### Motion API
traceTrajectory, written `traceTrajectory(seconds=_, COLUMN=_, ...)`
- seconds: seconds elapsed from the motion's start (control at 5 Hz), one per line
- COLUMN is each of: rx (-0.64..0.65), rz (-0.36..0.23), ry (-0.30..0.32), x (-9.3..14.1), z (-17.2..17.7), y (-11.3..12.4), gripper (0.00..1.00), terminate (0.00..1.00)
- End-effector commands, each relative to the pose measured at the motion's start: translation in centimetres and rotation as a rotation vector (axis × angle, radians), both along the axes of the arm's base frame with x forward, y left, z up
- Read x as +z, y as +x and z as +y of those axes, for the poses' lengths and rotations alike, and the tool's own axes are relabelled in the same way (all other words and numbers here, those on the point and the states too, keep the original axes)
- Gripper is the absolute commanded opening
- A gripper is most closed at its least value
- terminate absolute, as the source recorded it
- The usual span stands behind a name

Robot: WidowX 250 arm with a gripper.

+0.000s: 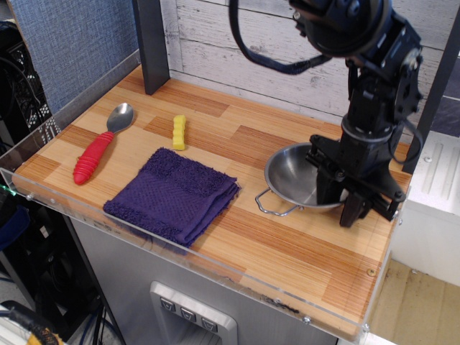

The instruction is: PLace the pot on the purple cloth in the table.

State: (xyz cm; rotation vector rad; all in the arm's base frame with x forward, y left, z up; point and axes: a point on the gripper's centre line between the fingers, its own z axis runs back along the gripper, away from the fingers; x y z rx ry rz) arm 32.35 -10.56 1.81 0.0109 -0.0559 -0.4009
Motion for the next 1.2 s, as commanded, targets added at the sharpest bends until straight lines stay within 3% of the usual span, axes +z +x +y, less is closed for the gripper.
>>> traceTrajectory(seconds=0.0, rx=0.007, rz=-0.084, ry=-0.037, x=4.6, z=1.2, y=0.3, gripper=0.00, terminate=0.00)
traceTrajectory(seconds=0.4, rx=0.036, rz=-0.242, ry=-0.167, x=14.2, z=3.0, y=0.5, gripper=0.00, terminate=0.00)
traceTrajectory(seconds=0.6, rx=0.085, rz=-0.281, ry=-0.222, x=17.5, z=5.4, y=-1.1, gripper=0.00, terminate=0.00)
traceTrajectory(seconds=0.8, rx=0.143, rz=-0.240, ry=-0.197, x=17.2, z=7.8, y=-3.8, gripper=0.00, terminate=0.00)
traceTrajectory(seconds=1.0, rx=0.176, rz=-0.181, ry=-0.127, x=14.9, z=9.6, y=-6.6, gripper=0.00, terminate=0.00)
